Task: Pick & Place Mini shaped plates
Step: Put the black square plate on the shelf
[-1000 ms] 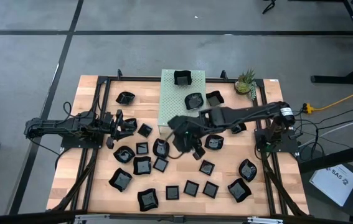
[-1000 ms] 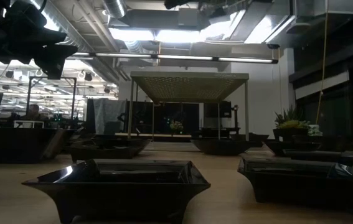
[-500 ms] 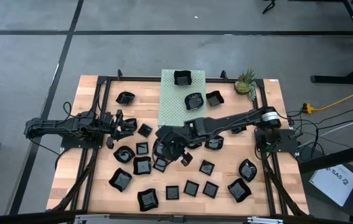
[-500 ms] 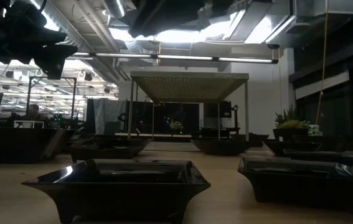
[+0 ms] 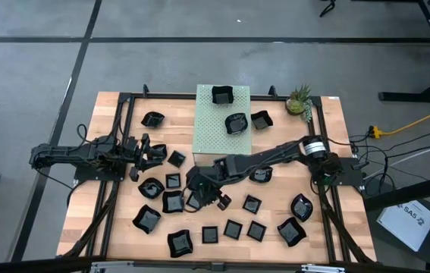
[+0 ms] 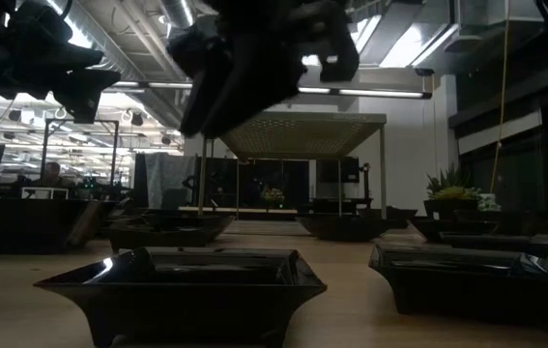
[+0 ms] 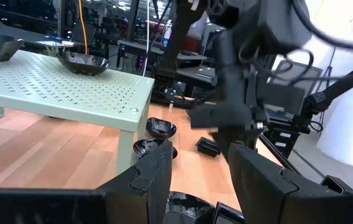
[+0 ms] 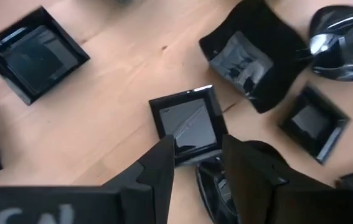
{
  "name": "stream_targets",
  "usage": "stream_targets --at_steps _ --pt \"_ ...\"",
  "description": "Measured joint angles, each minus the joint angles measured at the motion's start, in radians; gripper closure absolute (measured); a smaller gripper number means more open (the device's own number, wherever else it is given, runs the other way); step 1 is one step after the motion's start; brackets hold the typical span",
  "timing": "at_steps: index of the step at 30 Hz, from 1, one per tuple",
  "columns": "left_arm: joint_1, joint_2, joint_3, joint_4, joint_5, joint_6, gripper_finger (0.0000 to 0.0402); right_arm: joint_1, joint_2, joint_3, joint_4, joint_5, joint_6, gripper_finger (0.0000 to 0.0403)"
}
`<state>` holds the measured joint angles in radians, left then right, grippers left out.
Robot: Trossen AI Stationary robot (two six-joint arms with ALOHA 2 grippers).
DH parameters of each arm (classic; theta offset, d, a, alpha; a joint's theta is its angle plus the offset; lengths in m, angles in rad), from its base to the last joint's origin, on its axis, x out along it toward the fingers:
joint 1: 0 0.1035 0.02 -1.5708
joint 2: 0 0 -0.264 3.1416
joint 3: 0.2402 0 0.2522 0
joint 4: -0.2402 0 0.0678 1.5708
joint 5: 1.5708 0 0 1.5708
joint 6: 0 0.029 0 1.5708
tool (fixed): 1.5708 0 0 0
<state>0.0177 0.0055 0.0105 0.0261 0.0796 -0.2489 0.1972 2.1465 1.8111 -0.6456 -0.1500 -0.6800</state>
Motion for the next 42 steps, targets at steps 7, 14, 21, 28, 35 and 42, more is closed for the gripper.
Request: stream_targets --at_steps 7,14,21,28,35,42 --pt "0.0 0.0 0.0 0.0 0.0 0.0 0.0249 0.031 0.05 0.0 0.033 -0.001 0.006 0.0267" --pt "0.0 0.0 0.0 0.0 0.0 0.0 0.0249 0.051 0.095 0.0 0.035 0.029 0.032 0.0267" --pt "0.0 0.0 0.0 0.0 0.0 0.0 0.0249 0.051 0.117 0.0 0.044 0.087 0.055 0.0267" --pt "0.0 0.0 0.0 0.0 0.0 0.0 0.0249 0.051 0.137 0.0 0.047 0.088 0.055 0.0267" --pt "0.0 0.0 0.0 0.0 0.0 0.0 0.0249 0.055 0.151 0.0 0.075 0.137 0.055 0.0268" --pt "0.0 0.0 0.0 0.0 0.0 0.0 0.0249 0.055 0.151 0.0 0.073 0.169 0.068 0.0316"
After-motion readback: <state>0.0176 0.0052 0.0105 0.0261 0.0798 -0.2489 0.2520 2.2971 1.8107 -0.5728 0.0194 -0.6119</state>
